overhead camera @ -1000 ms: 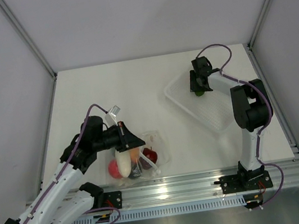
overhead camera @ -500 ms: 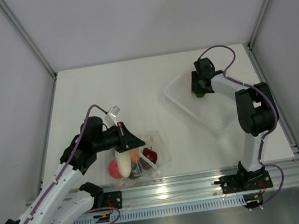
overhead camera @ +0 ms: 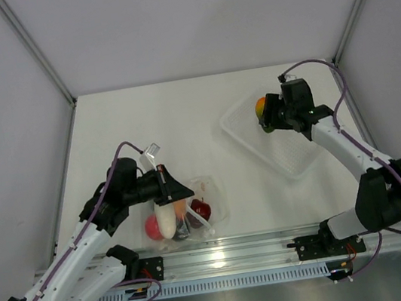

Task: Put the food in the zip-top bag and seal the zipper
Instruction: Pick up the fake fruit from the bin, then place the fake fruit in the zipper food storage bag.

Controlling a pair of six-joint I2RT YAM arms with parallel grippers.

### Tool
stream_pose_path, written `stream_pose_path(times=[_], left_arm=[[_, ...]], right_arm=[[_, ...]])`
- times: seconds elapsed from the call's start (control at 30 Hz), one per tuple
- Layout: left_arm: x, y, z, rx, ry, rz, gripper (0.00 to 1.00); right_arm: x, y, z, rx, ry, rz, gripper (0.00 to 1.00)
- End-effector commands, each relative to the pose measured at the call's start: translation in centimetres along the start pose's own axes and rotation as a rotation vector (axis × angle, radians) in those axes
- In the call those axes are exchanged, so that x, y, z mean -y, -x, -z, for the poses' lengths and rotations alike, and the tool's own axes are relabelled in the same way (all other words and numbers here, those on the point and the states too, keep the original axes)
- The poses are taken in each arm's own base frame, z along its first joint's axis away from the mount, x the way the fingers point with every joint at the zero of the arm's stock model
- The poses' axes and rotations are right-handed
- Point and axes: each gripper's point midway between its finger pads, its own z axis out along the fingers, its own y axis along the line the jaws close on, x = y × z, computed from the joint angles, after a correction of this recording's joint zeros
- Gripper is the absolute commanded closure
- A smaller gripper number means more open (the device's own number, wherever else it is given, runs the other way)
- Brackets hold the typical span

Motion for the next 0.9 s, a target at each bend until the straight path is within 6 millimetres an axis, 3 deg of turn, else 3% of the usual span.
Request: stream_pose_path(times=[0.0,0.27,0.57,0.8,0.87], left_arm=[[0.4,0.3,0.1,0.017,-0.012,-0.029,0.99],[0.5,0.5,0.0,0.015,-0.009,-0.032,0.99],[0.7,0.6,0.4,0.02,0.001,-0.038,1.0],[0.8,0.7,0.4,0.025,-0.003,-0.036,0.99],[0.9,0.7,0.4,0.022,-0.006,-0.035,0.99]], right_arm=[[-2.9,-1.1,3.5,-0.028,0.141,-0.004,1.0],[-8.8,-5.2,10.7,-0.075,0.405,0.137,1.0],[-13.0,-14.7,18.2,-0.321,0.732,0.363,1.0],[-15.3,-19.6,21.6,-0.459,0.869,0.44,1.0],[-15.8,-20.3,21.8,-0.472,0.883,0.45,1.0]])
